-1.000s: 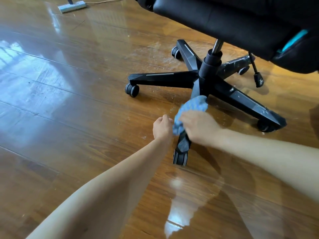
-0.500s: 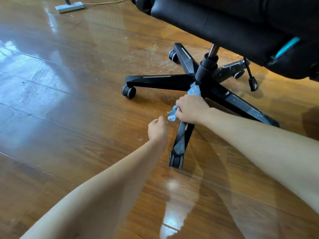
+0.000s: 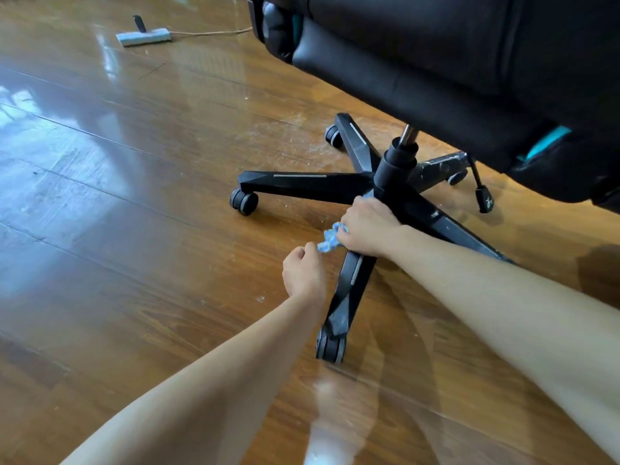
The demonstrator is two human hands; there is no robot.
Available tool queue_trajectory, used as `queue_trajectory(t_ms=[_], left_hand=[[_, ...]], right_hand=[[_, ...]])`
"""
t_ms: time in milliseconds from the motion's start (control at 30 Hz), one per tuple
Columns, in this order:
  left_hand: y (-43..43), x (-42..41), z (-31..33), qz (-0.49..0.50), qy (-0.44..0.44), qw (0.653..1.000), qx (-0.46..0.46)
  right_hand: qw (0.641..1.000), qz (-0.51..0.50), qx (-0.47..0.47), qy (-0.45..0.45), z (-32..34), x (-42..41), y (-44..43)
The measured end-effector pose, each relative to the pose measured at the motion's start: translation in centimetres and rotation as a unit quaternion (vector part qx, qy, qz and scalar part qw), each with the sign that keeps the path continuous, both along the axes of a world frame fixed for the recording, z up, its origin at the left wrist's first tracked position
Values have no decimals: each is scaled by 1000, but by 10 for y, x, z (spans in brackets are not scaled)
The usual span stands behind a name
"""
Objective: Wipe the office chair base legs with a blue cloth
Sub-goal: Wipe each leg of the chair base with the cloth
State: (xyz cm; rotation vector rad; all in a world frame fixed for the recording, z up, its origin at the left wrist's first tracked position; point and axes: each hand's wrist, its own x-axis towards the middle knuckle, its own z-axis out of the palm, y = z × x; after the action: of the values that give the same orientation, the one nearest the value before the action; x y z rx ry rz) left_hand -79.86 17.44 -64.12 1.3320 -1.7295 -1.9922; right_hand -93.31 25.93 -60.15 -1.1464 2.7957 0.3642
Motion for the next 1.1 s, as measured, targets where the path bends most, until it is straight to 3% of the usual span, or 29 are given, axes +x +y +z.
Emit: queue_trajectory(t_ms=[200,333,433,500,600,700,833,933,1100], left_hand=[[6,3,0,-30,-9,999,32],[3,1,-2,2,-15,998,62],[2,-3,-3,24,-7,998,54],[4,-6,-5,28,-8,998,50],[12,-8,-5,13,-11,999,44],[17,-8,-5,-16,-17,999,39],[15,-12,1,-22,-10,998,50],[14,-14,1,-13,-7,999,41],[14,-13,-9,-23,-19,998,57]], right_hand=[[993,-22,22,115,4,-10,4],[996,56,-3,69,5,39,8],[992,124,-10,-36,-1,70,9],[994,92,-14,-50,1,51,8],[999,-4,-39,33,12,-12,6],[994,-18,-90,64,17,-36,13],[992,-20,-123,-14,10,5,19],[995,32,-49,-78,12,31,13],[998,-16,52,-40,29,-16,-10]])
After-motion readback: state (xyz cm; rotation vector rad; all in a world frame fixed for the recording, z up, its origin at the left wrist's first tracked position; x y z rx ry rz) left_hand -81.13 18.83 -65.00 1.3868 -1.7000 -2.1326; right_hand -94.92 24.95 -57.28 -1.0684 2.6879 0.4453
